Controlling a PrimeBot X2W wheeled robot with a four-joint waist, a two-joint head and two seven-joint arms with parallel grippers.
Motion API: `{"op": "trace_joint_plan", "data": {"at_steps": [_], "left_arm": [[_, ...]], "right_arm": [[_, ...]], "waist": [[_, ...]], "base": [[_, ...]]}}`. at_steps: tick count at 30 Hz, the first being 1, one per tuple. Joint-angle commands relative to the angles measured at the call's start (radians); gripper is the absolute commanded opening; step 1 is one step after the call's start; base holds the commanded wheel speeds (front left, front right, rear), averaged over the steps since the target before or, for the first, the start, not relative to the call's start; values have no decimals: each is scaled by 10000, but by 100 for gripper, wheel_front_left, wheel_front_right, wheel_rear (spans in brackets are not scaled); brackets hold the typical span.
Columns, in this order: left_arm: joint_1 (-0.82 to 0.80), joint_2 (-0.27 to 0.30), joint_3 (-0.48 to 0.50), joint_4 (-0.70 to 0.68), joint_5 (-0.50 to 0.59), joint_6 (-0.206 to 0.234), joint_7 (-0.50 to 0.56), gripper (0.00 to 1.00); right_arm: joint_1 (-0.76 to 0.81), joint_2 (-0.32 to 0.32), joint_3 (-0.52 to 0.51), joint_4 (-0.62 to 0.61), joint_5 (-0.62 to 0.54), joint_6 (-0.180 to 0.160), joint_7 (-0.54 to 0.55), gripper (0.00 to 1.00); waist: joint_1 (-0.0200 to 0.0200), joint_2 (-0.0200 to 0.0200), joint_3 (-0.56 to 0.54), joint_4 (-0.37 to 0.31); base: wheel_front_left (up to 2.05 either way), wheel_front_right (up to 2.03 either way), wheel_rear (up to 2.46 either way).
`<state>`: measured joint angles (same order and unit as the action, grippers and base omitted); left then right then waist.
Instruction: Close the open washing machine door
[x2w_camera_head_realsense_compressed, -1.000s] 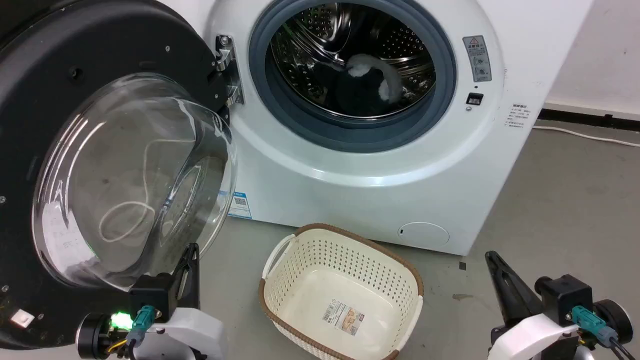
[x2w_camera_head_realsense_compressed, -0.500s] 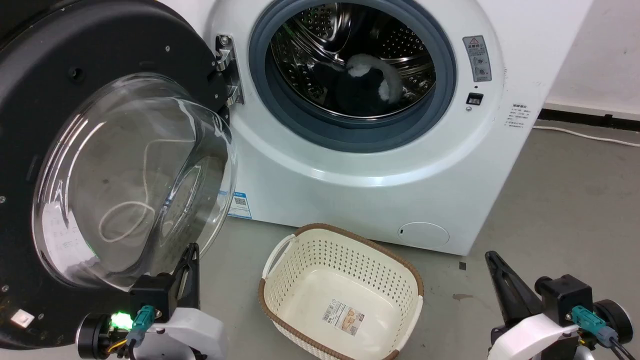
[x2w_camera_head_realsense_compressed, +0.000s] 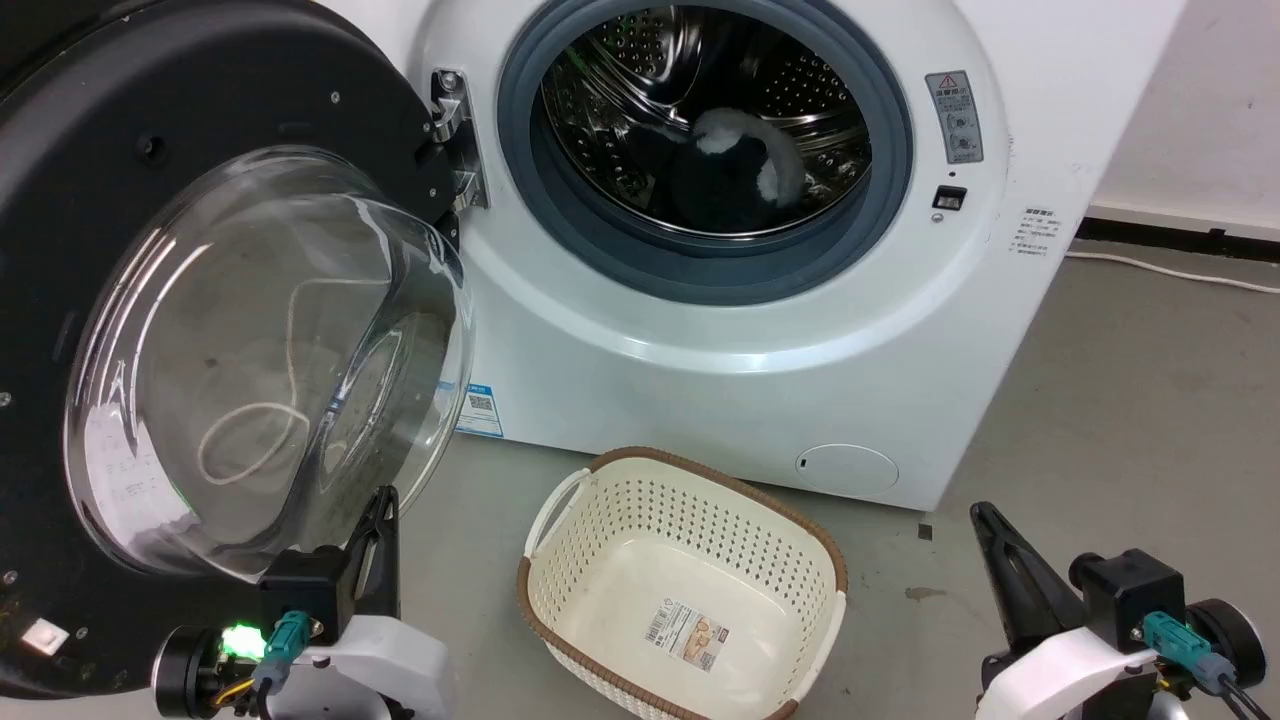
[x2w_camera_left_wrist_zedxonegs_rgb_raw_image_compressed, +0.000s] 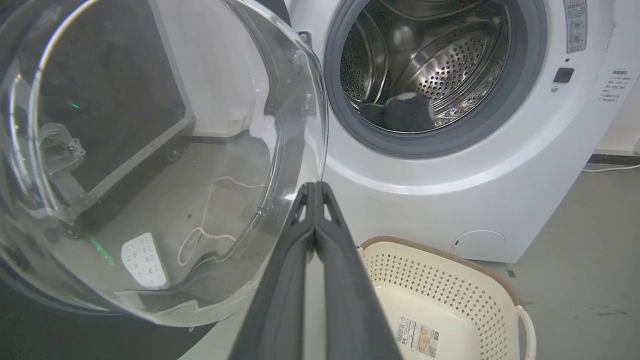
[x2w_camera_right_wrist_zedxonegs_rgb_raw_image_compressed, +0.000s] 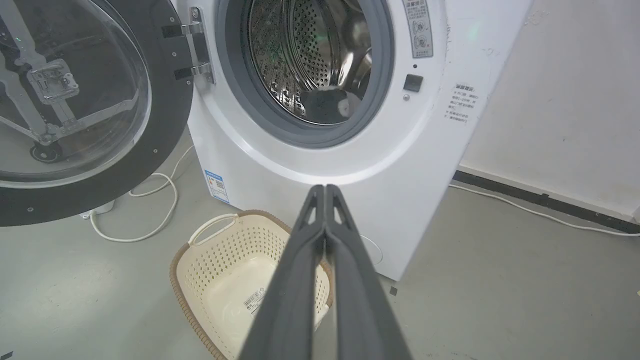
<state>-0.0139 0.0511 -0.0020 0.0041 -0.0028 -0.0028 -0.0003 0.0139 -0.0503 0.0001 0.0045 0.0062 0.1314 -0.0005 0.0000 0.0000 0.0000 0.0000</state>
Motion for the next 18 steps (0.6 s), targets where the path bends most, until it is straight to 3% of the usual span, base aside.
{"op": "trace_joint_plan", "data": {"at_steps": [1, 18], "left_arm": [[139, -9, 20, -41, 28, 28, 3, 0], [139, -9, 20, -41, 28, 28, 3, 0]], "right_arm": [[-139, 1, -1, -45, -62, -7, 5, 0], [-139, 1, -1, -45, -62, -7, 5, 0]], "waist": [[0, 0, 0, 0], [0, 0, 0, 0]], "base": [[0, 0, 0], [0, 0, 0]]}}
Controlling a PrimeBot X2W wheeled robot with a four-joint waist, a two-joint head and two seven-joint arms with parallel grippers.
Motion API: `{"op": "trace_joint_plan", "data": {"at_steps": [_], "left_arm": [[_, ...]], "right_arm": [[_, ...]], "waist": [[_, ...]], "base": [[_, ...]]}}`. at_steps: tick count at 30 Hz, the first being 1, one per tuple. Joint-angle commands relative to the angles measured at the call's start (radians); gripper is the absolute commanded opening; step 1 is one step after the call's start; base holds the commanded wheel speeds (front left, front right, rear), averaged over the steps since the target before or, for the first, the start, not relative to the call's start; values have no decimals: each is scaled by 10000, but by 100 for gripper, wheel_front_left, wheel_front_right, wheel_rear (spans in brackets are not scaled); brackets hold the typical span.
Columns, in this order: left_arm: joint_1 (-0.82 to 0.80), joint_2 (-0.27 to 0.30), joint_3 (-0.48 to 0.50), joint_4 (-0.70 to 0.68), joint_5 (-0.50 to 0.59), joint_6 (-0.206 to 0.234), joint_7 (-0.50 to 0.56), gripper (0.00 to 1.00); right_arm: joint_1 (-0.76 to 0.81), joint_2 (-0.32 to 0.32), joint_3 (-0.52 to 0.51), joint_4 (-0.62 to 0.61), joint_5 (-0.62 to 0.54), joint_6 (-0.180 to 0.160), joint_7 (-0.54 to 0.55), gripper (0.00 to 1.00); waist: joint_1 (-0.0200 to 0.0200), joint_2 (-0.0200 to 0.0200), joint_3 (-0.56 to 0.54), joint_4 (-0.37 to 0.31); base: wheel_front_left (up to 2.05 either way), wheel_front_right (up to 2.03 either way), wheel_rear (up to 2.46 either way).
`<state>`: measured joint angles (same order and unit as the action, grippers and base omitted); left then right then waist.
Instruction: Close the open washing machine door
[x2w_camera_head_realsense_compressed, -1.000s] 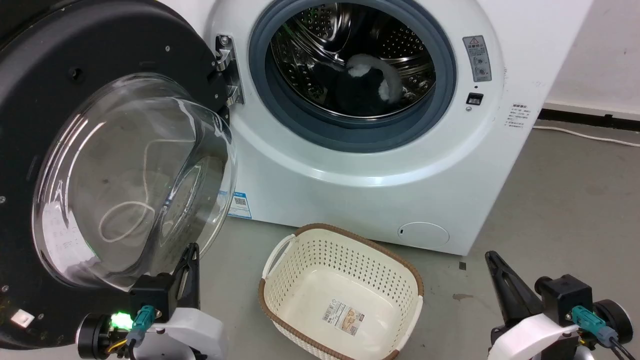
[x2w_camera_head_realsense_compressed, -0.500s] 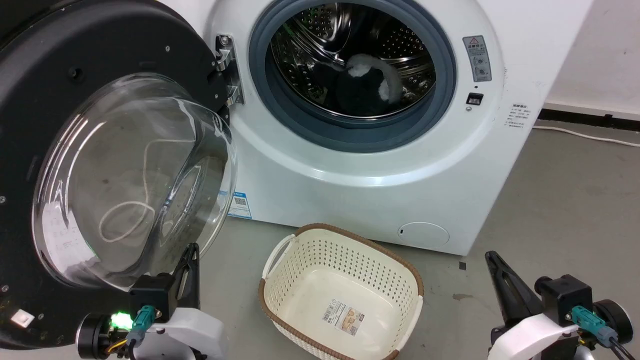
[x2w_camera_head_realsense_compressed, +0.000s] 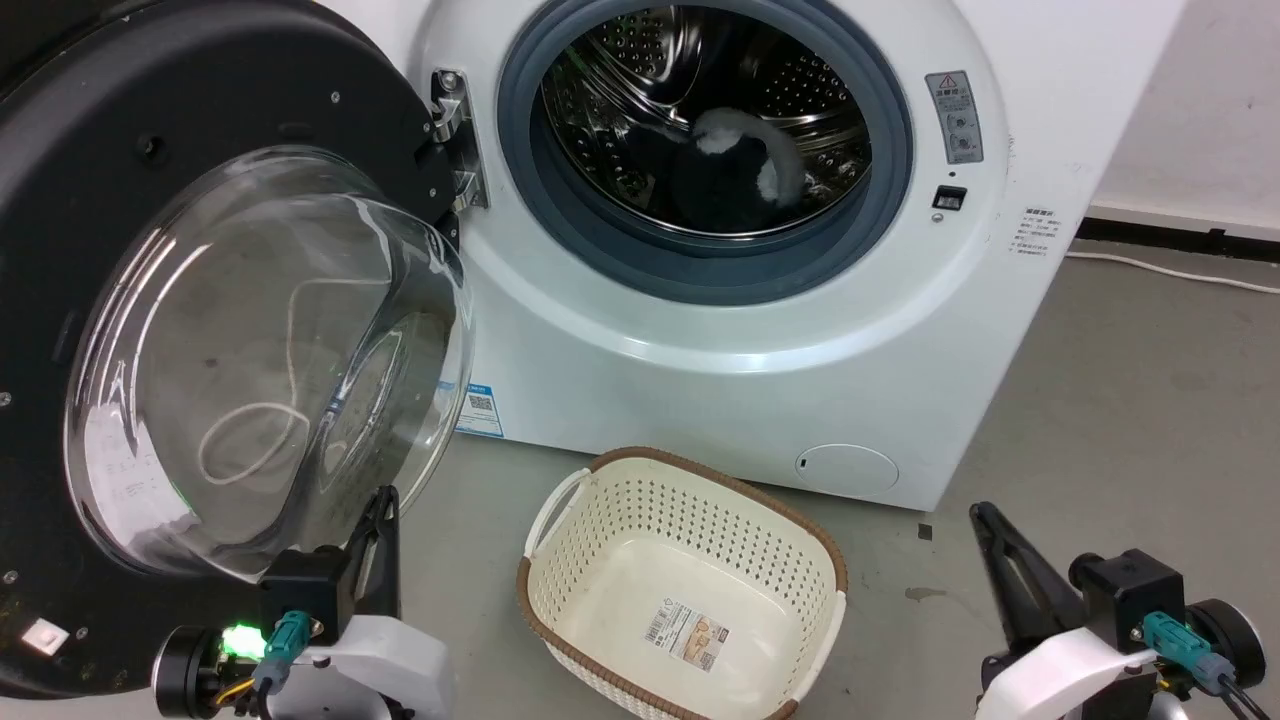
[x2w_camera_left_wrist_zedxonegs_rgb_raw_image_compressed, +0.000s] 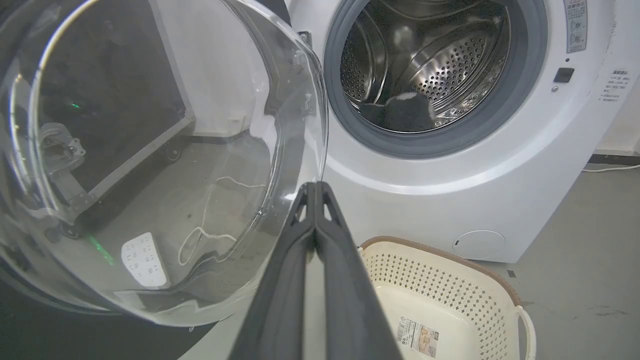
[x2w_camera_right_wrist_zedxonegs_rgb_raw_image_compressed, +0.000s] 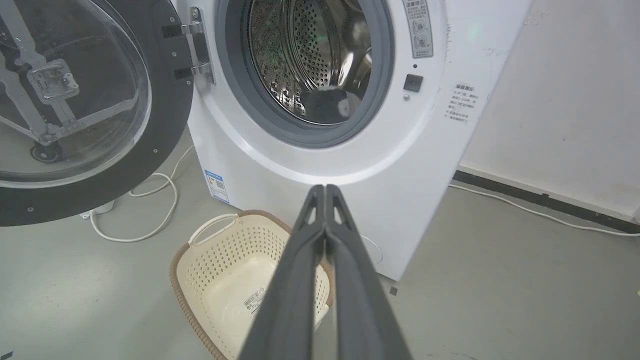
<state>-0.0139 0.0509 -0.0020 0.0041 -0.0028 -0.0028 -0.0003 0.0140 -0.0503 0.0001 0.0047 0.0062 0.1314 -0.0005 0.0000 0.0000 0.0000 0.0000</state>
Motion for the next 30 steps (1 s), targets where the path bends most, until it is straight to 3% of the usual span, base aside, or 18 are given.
{"op": "trace_joint_plan", "data": {"at_steps": [1, 30], "left_arm": [[-1, 0, -4, 2, -7, -1, -2, 100], [-66, -2, -558, 374, -759, 165, -640, 100]], "right_arm": [[3, 0, 2, 1, 8, 0, -2, 100], [188, 0, -57, 261, 815, -2, -640, 100]], "waist": [[0, 0, 0, 0], [0, 0, -11, -30]], "base": [[0, 0, 0], [0, 0, 0]]}}
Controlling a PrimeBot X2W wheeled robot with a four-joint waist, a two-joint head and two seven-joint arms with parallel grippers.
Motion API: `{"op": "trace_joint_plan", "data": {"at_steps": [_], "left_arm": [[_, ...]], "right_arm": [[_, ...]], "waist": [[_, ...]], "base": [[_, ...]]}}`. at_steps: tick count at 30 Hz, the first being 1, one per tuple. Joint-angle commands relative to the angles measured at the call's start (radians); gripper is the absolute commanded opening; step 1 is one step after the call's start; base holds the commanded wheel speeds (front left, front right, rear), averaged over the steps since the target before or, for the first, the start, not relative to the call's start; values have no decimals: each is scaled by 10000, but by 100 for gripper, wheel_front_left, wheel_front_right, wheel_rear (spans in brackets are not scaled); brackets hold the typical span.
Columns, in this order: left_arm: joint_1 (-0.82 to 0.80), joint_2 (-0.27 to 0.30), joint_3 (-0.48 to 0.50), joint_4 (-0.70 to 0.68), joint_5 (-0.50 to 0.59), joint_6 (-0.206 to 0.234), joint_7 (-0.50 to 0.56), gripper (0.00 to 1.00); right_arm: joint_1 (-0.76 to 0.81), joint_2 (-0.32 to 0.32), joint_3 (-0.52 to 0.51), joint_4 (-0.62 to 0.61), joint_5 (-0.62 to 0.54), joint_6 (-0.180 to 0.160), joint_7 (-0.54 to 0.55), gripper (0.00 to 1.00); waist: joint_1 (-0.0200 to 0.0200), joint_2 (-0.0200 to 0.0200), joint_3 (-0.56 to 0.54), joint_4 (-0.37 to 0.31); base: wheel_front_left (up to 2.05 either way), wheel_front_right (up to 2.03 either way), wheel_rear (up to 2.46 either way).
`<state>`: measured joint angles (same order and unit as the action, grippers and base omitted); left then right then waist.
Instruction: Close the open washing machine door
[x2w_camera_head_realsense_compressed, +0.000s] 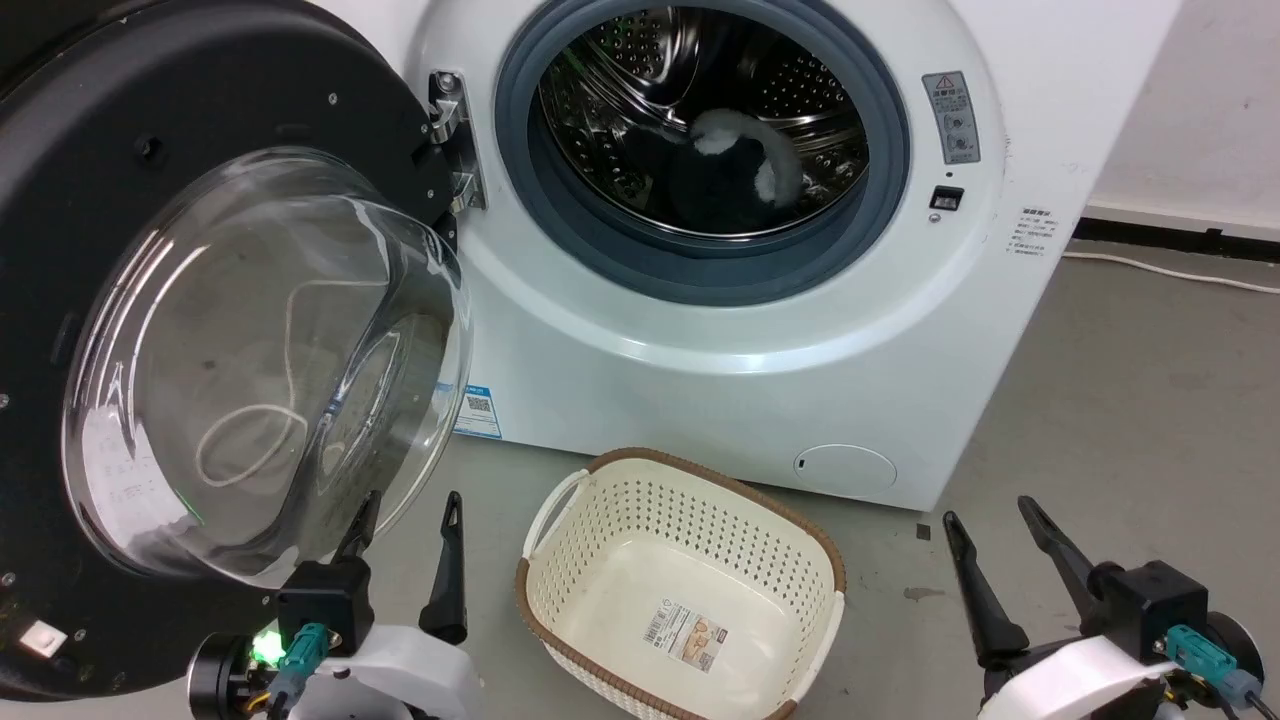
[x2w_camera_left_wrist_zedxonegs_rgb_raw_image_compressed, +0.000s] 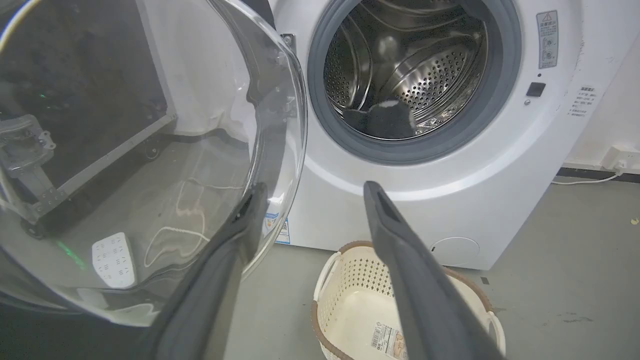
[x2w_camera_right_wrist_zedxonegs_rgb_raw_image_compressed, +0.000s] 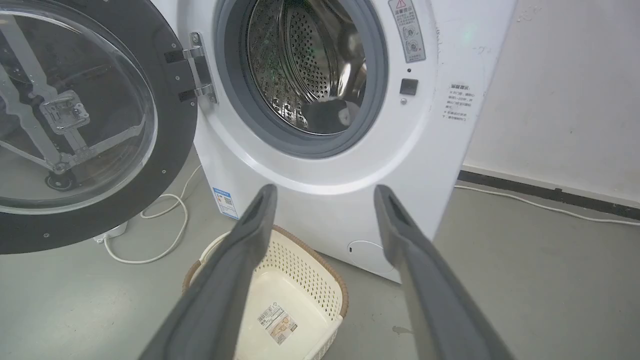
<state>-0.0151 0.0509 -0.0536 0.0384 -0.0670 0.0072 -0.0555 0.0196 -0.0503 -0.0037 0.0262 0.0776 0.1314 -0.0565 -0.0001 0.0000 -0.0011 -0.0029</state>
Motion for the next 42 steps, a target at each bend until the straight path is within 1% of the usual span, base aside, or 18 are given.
{"op": "trace_joint_plan", "data": {"at_steps": [1, 12, 13, 14, 17, 20, 24, 27, 31, 35, 39, 40, 42], "left_arm": [[-56, -2, -59, 41, -140, 71, -109, 100], [-73, -2, -247, 179, -431, 134, -339, 100], [-76, -2, -262, 191, -467, 140, -359, 62], [-81, -2, -279, 197, -502, 142, -380, 0], [-113, -3, -315, 76, -583, 98, -443, 0], [-212, -3, -296, -340, -612, 32, -506, 0], [-504, -3, -62, -1384, -576, -29, -590, 0], [-770, -3, 401, -2362, -529, 105, -652, 0], [-983, -3, 1368, -3524, -557, 402, -736, 0], [-882, -4, 2768, -4060, -788, 793, -819, 0], [-700, -4, 4404, -3904, -1370, 1180, -903, 0], [-692, -4, 4753, -3705, -1597, 1183, -924, 0], [-692, -4, 5257, -3055, -2021, 1025, -966, 0]], "right_arm": [[139, 0, -19, 54, 124, -2, -101, 100], [211, 0, -32, 167, 382, -3, -331, 100], [215, 0, -33, 179, 405, -3, -351, 100], [218, 0, -36, 190, 429, -3, -372, 100], [235, 0, -54, 221, 506, -3, -435, 100], [261, 1, -90, 254, 599, -3, -497, 100], [294, 1, -116, 304, 711, -3, -581, 100], [317, 1, -141, 345, 809, -3, -644, 100], [321, 1, -202, 406, 935, -4, -727, 100], [350, 1, -242, 461, 1059, -4, -810, 100], [409, 1, -293, 510, 1198, -4, -894, 100], [436, 1, -322, 519, 1235, -4, -915, 100], [481, 1, -381, 531, 1282, -4, -957, 100]], "waist": [[1, 0, -2, -3], [1, 0, -16, -9], [1, 0, -18, -6], [1, 0, -21, -2], [1, 0, -30, 25], [1, 0, -41, 104], [1, 0, -59, 281], [1, 0, -83, 455], [1, 0, -99, 697], [1, 0, -129, 972], [1, 0, -133, 1274], [1, 0, -118, 1374], [1, 0, -70, 1578]], "base": [[0, 0, 0], [0, 0, 0], [0, 0, 0], [0, 0, 0], [0, 0, 0], [0, 0, 0], [0, 0, 0], [0, 0, 0], [0, 0, 0], [0, 0, 0], [0, 0, 0], [0, 0, 0], [0, 0, 0]]}}
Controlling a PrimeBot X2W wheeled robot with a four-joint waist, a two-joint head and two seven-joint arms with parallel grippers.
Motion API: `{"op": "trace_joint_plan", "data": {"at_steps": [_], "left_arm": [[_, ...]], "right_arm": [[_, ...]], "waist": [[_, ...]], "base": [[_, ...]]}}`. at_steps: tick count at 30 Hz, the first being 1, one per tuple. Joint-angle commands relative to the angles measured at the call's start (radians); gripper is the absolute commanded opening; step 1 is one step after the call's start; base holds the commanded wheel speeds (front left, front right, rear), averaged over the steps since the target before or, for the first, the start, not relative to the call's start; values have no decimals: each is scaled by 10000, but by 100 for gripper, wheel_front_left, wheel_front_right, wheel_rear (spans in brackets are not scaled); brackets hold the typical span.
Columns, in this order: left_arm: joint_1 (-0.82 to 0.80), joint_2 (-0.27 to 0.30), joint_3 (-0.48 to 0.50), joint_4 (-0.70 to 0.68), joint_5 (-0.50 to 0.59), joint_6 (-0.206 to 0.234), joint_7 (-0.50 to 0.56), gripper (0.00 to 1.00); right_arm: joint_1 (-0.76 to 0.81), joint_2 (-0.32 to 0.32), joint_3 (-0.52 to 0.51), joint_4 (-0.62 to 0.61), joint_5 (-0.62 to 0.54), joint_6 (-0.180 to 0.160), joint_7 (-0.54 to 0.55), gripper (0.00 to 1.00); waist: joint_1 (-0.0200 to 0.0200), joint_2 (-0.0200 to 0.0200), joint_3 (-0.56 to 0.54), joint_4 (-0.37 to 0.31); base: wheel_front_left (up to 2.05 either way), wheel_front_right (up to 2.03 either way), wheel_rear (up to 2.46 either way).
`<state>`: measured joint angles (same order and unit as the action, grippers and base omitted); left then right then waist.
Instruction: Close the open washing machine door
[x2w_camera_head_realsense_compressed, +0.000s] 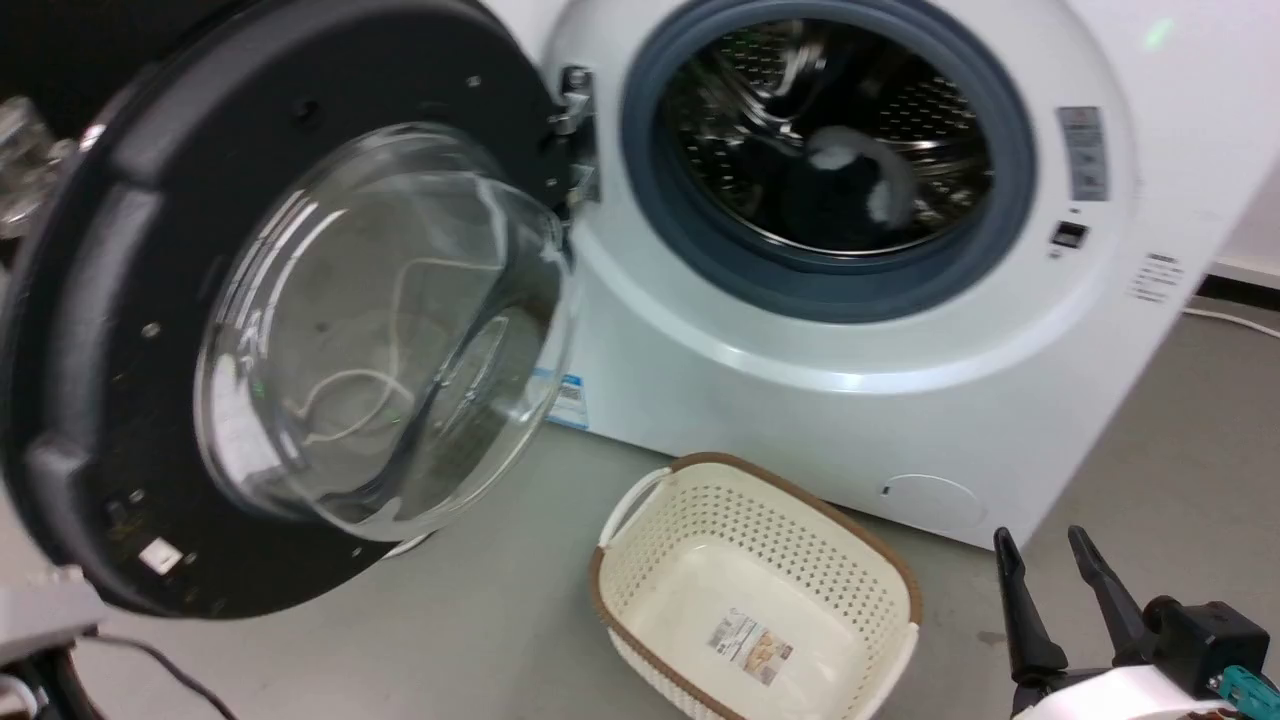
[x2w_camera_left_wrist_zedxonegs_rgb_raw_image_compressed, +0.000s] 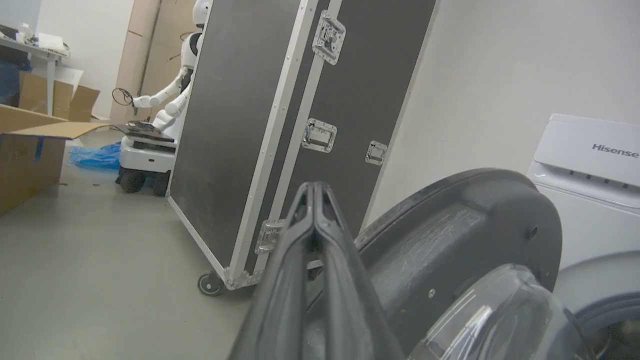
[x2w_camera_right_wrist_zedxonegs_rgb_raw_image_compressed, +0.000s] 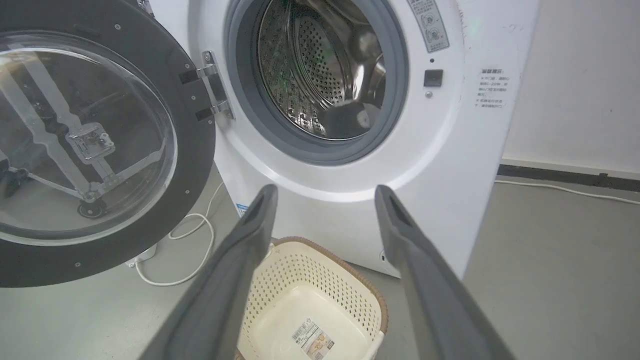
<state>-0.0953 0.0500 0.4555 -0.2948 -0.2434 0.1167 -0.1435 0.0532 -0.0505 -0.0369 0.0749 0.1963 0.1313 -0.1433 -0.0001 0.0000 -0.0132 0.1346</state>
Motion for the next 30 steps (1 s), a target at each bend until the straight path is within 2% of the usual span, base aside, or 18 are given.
{"op": "trace_joint_plan", "data": {"at_steps": [1, 4, 10, 13, 17, 21, 25, 30], "left_arm": [[32, 16, 361, 628, -478, -231, -106, 0], [-241, 406, 639, 1906, -979, -714, -142, 0], [-1232, 1790, 919, 3978, -1886, -984, 850, 0], [-1650, 2348, 756, 4578, -2196, -1244, 1449, 0], [-2044, 2773, 285, 5156, -2643, -1740, 2365, 0], [-2144, 2917, -255, 5394, -3308, -2053, 3386, 0], [-1934, 2956, -967, 5162, -4025, -2179, 4276, 0], [-1134, 3129, -2812, 3741, -5000, -2240, 4902, 0]], "right_arm": [[165, 3, -70, 50, 103, -2, -109, 100], [109, 3, -112, 5, 43, -3, -172, 100], [-161, 3, -252, -133, -131, -3, -297, 100], [-285, 3, -382, -244, -238, -3, -321, 100], [-362, 3, -488, -343, -269, -3, -343, 100], [-446, 3, -567, -352, -220, -4, -388, 100], [-469, 3, -611, -271, -72, -4, -490, 100], [-396, 3, -647, -18, 194, -4, -646, 100]], "waist": [[1, 0, 95, 302], [1, 0, 406, 506], [1, 0, 1239, 660], [1, 0, 1727, 751], [1, 0, 2053, 897], [1, 0, 2159, 1103], [1, 0, 2063, 1410], [1, 0, 1773, 1827]], "base": [[0, 0, 0], [0, 0, 0], [0, 0, 0], [0, 0, 0], [0, 0, 0], [0, 0, 0], [0, 0, 0], [0, 0, 0]]}}
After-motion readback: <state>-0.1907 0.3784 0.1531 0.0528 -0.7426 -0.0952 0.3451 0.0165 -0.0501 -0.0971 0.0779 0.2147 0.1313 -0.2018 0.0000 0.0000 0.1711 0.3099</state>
